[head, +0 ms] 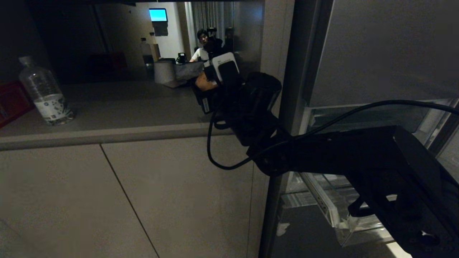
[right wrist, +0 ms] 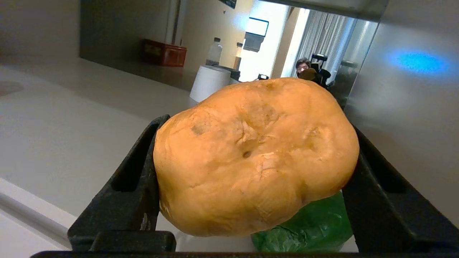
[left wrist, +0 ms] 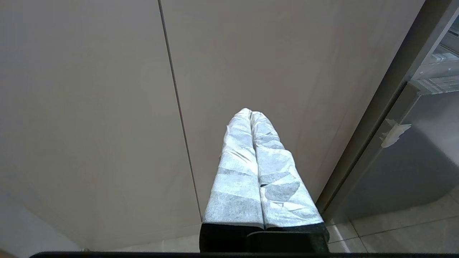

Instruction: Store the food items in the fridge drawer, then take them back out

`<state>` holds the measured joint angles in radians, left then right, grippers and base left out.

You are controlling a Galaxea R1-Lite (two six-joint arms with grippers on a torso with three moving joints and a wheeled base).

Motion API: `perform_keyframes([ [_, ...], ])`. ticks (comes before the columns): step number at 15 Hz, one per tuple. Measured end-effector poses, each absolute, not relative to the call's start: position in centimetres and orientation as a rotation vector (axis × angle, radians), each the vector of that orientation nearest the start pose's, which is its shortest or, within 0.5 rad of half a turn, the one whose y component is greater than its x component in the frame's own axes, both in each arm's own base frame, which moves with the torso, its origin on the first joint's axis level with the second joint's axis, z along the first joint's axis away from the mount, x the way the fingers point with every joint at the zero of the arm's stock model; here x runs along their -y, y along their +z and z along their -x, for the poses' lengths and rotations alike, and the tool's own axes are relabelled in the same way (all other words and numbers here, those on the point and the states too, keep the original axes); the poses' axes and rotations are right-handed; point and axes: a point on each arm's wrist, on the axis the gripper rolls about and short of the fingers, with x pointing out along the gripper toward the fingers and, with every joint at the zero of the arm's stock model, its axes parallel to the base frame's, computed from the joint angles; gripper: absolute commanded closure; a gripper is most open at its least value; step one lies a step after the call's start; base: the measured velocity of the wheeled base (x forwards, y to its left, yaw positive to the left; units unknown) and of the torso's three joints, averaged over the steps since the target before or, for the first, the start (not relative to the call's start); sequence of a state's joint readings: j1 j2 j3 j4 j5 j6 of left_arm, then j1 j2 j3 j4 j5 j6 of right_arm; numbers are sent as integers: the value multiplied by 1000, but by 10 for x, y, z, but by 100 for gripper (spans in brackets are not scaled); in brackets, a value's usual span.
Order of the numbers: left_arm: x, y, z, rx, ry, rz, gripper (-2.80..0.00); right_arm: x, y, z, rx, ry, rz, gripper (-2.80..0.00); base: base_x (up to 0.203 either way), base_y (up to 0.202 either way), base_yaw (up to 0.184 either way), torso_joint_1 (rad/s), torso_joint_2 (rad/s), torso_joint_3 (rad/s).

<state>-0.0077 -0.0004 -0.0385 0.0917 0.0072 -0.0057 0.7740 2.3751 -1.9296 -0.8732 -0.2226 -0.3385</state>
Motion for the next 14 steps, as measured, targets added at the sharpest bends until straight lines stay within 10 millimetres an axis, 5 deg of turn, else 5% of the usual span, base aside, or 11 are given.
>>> perform_keyframes([
  [14,0,77,26,-53,-1,5,0,-342,242,-364,469,454,169,0,0,0,0,0,0,0],
])
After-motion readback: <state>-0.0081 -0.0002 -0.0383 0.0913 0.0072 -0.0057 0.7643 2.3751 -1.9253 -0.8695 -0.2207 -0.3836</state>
